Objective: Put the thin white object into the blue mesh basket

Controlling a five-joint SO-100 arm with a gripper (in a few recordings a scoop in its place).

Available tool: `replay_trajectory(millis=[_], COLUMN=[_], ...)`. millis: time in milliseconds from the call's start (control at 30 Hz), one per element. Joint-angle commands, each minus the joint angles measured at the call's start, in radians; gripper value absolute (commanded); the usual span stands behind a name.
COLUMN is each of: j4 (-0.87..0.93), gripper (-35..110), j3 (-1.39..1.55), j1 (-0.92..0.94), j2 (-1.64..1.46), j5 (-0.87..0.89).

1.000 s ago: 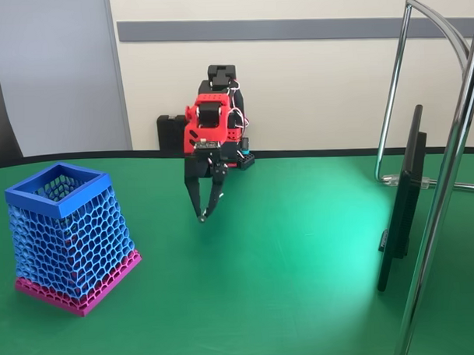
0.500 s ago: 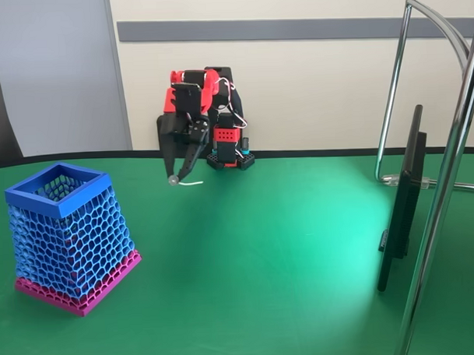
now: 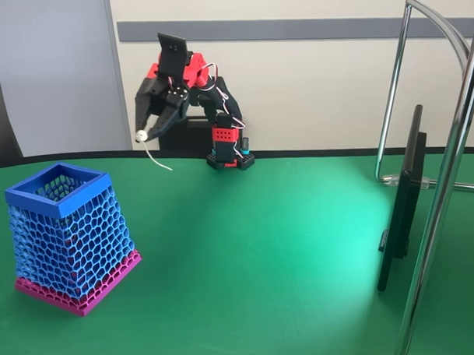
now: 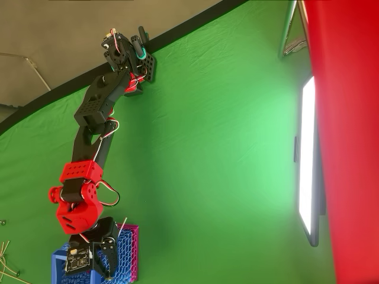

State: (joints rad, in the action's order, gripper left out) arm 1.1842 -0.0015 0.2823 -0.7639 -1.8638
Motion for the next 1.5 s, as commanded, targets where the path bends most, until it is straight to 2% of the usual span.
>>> replay_trajectory(millis=[0,567,1467], j4=[-0.037,-0.522,-0.479], gripper=[10,10,9], j3=[-0.081,0.063,0.008], j1=[0.014,0.091,0.146], j2=[0.008,0.069,0.035], j5=[-0.02,-0.074,-0.054])
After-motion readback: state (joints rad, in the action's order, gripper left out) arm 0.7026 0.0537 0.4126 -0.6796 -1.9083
